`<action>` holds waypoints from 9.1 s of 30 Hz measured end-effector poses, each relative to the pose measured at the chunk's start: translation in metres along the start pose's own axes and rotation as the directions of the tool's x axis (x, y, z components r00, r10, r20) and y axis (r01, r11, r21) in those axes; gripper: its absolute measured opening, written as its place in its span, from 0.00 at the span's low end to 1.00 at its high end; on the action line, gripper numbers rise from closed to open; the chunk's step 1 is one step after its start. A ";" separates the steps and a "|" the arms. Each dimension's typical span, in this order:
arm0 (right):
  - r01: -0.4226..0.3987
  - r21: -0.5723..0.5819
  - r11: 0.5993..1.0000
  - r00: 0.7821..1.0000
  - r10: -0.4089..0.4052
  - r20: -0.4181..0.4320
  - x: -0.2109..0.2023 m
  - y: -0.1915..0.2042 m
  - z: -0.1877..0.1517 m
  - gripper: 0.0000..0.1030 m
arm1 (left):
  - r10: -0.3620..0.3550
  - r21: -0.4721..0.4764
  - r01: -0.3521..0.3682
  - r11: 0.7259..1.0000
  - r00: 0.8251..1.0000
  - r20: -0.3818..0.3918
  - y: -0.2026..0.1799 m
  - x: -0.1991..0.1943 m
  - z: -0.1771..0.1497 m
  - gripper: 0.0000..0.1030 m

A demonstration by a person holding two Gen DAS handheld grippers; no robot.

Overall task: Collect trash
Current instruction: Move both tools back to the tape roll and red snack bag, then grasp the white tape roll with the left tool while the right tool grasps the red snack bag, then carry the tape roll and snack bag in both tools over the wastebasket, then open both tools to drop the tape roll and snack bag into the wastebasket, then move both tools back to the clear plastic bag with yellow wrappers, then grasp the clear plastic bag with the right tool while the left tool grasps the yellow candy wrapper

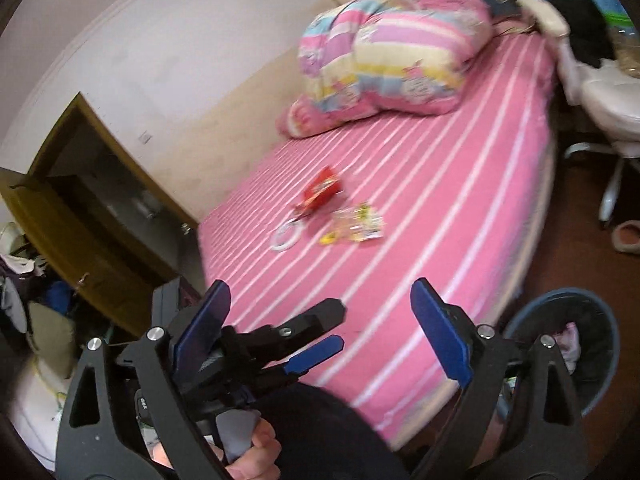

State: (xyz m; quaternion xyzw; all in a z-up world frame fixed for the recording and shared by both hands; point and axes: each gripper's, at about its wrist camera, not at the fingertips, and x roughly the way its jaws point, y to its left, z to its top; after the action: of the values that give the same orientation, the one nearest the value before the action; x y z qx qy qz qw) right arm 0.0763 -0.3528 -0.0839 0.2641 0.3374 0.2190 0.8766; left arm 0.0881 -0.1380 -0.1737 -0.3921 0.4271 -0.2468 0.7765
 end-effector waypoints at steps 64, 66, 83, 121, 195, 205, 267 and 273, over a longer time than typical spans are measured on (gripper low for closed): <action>-0.230 0.334 0.914 0.951 0.284 -0.123 0.452 -0.001 0.085 0.08 | 0.186 -0.461 -0.078 0.884 0.964 0.192 0.282 -0.008 0.312 0.12; -0.245 0.315 0.917 0.948 0.295 -0.119 0.449 0.003 0.084 0.07 | 0.187 -0.453 -0.076 0.888 0.960 0.207 0.277 -0.012 0.311 0.11; -0.316 0.234 0.920 0.927 0.352 -0.131 0.403 0.032 0.066 0.06 | 0.142 -0.414 -0.001 0.910 0.940 0.310 0.249 -0.074 0.250 0.09; -0.360 0.019 0.933 0.925 0.359 -0.126 0.093 0.077 -0.018 0.06 | 0.152 -0.116 -0.114 0.987 0.898 0.413 0.053 -0.176 0.018 0.09; 0.509 0.305 0.805 0.856 -0.434 -0.282 -0.047 -0.278 -0.112 0.72 | 0.381 0.280 -0.287 0.916 0.840 -0.385 -0.001 0.283 -0.112 0.80; 0.349 0.270 0.897 0.937 -0.328 -0.121 -0.061 -0.215 -0.061 0.85 | 0.273 0.131 -0.249 0.960 0.938 -0.216 -0.023 0.193 -0.068 0.85; -0.067 0.298 0.952 0.928 0.169 -0.333 0.424 -0.097 0.139 0.17 | 0.111 -0.165 -0.103 0.981 0.993 0.040 0.172 0.107 0.217 0.14; -0.081 0.244 0.966 0.957 0.144 -0.252 0.356 -0.082 0.139 0.17 | 0.108 -0.109 -0.101 0.989 0.992 0.062 0.142 0.080 0.202 0.07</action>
State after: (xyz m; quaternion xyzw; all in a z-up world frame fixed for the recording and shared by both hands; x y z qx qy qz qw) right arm 0.4319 -0.2596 -0.2157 0.3511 0.4600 0.2616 0.7724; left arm 0.3093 -0.0340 -0.2614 -0.4179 0.4331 -0.1694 0.7805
